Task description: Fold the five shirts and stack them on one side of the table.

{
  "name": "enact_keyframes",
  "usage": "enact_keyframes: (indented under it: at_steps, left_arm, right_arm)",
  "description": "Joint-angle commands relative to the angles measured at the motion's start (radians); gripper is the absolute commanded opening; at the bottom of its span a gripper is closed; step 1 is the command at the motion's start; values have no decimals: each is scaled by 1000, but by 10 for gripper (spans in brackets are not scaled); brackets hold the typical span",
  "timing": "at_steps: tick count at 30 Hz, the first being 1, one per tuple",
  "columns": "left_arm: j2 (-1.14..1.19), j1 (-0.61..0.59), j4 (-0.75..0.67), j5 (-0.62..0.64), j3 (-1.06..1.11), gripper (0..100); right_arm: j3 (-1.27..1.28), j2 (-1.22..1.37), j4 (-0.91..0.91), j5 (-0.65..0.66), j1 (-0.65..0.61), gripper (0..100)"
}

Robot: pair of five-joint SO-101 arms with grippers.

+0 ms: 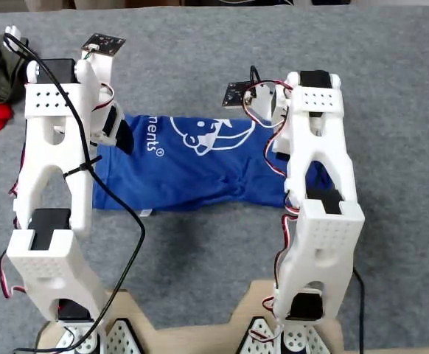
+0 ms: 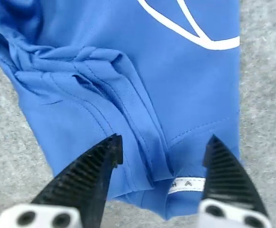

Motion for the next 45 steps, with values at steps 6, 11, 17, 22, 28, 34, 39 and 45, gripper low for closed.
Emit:
enact_keyframes:
  at_steps: [6, 11, 17, 22, 28, 34, 39, 45]
  left_arm:
    - [-56, -3, 11, -3, -35, 258]
    - [-2, -31, -38, 110, -37, 259]
    - [194, -55, -98, 166, -72, 259]
    - [354, -68, -141, 92, -186, 254]
    - [512, -100, -138, 40, -334, 253]
    - [631, -101, -137, 44, -411, 253]
    - [693, -75, -137, 46, -434, 253]
    - [713, -31, -137, 48, -434, 230]
  right_arm:
    - [-39, -84, 132, -15, 48, 131]
    - [-38, -163, 216, -212, 73, 162]
    - [-36, -174, 224, -402, 70, 210]
    - [-21, -174, 222, -446, 59, 210]
    - [-1, -174, 221, -456, 59, 210]
    - [-1, -174, 221, -456, 56, 210]
    - [-10, -177, 207, -456, 56, 210]
    - [-44, -174, 207, -465, 31, 210]
